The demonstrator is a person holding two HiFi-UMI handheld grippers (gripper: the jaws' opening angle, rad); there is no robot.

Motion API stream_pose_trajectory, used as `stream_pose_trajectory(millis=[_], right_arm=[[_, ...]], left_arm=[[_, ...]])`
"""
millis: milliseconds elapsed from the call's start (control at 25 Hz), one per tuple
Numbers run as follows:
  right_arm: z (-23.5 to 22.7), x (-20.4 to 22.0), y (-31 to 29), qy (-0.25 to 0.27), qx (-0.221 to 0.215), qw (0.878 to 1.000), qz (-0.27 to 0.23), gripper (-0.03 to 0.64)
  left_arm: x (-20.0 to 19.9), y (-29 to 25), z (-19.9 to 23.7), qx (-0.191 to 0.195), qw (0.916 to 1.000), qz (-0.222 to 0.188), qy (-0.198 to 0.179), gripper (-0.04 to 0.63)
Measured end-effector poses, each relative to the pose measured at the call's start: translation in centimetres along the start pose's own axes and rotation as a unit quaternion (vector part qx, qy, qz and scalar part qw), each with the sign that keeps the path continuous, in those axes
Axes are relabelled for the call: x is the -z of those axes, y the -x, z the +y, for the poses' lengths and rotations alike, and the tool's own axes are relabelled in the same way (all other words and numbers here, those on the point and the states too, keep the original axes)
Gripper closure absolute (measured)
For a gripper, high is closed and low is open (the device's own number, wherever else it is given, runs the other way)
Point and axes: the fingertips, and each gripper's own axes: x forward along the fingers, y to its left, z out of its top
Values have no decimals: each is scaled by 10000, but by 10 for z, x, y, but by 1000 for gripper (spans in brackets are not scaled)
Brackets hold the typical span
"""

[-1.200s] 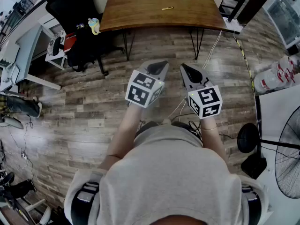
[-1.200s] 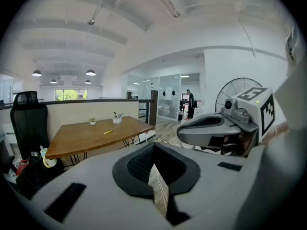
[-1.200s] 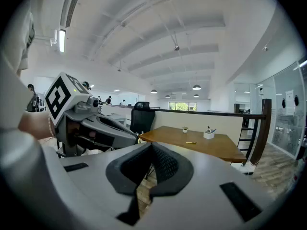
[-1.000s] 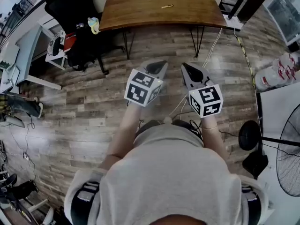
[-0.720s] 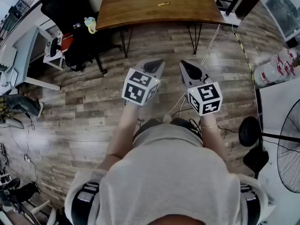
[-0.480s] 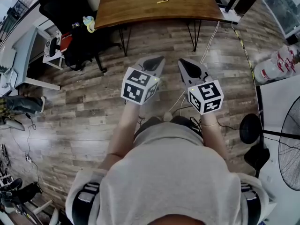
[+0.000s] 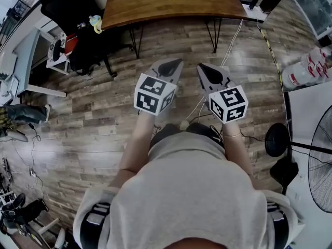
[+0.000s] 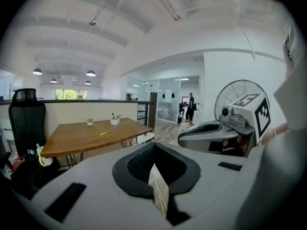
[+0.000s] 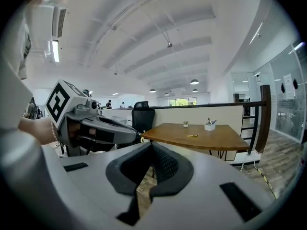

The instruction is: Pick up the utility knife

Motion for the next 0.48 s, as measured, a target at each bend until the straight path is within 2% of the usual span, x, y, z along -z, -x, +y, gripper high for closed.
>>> stream_pose_trajectory(millis=[80, 160, 480], right_arm=[[-6, 1, 2, -3, -5, 10000, -19, 607], [-10, 2, 2, 0, -46, 10000, -5, 607], [-23, 8, 8, -63, -79, 9999, -63, 607]], left_arm=[[2, -5, -1, -45, 10000, 67, -8, 577], [3, -10, -3, -22, 9999, 118, 23, 519], [9, -23, -18, -55, 9997, 229, 85, 448]])
